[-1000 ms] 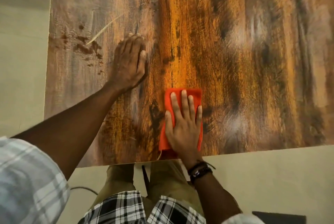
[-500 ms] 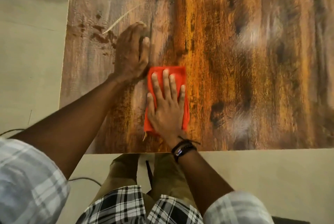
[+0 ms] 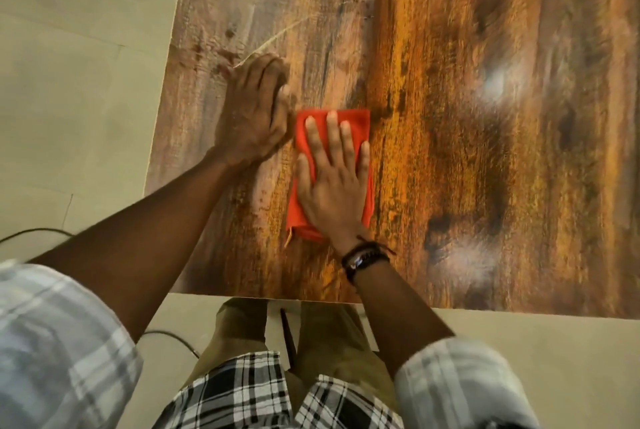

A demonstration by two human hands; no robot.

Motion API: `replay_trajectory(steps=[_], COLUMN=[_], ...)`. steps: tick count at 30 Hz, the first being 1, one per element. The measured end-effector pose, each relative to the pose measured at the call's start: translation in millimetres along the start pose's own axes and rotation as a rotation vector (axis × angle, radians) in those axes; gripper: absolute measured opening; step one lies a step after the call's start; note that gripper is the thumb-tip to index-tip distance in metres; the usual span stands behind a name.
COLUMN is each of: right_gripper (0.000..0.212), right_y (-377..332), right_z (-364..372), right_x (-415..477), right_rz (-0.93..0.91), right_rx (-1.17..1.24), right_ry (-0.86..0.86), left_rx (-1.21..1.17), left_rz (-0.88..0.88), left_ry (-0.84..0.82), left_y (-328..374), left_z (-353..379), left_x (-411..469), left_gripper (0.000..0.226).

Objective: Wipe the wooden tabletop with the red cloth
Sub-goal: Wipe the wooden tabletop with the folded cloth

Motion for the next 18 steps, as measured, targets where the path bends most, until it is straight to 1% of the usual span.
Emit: replay_trajectory(steps=[2,4,7,10,12,15,18], right_gripper=[0.056,0.058,0.058,0.057,0.057,0.059,0.061], right_y=[8.4,13.5,14.4,3.4,-9.0,-24.5,-22.9], right_z=[6.3,14.5,17.2,11.8,7.4,-1.2,-2.5], right_x=[40.7,66.6,70.0,41.0,5.8,-52.5,-77.9], right_rz=[0.047,0.077,0.093,0.087,0.079,0.049,0.036], right_rx=[-0.033,-0.054,-0.063,-0.045,-0.011,0.007,0.012], right_ry=[0.069,0.05,0.047,0.05,-0.007,-0.089,-0.134], left_rx=[0.01,0.017,0.017,0.038,0.061,0.097,0.124], left_rz=[-0.017,-0.03,-0.014,0.005,0.018,0.058,0.03], left_ry=[-0.015,-0.028,-0.048,-0.06,-0.063,-0.003,0.019], left_y=[-2.4,-4.6,-3.1,-2.6,-2.3,0.0,-4.5], left_z=[1.5,3.2,5.4,5.5,5.1,1.1,2.2], left_x=[-1.0,-1.0,-1.0,-0.4,0.1,8.7,44.0], left_gripper=[0.043,0.044,0.041,0.041,0.039,0.033,0.037])
Point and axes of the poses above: each hand's wrist, its own x-axis towards the middle knuckle, its own z-axis out of the palm, y = z × x, the point moved 7 cm from there along x, towards the middle knuckle, and after that the axes turned 6 degrees about y, right-handed, at the moved point
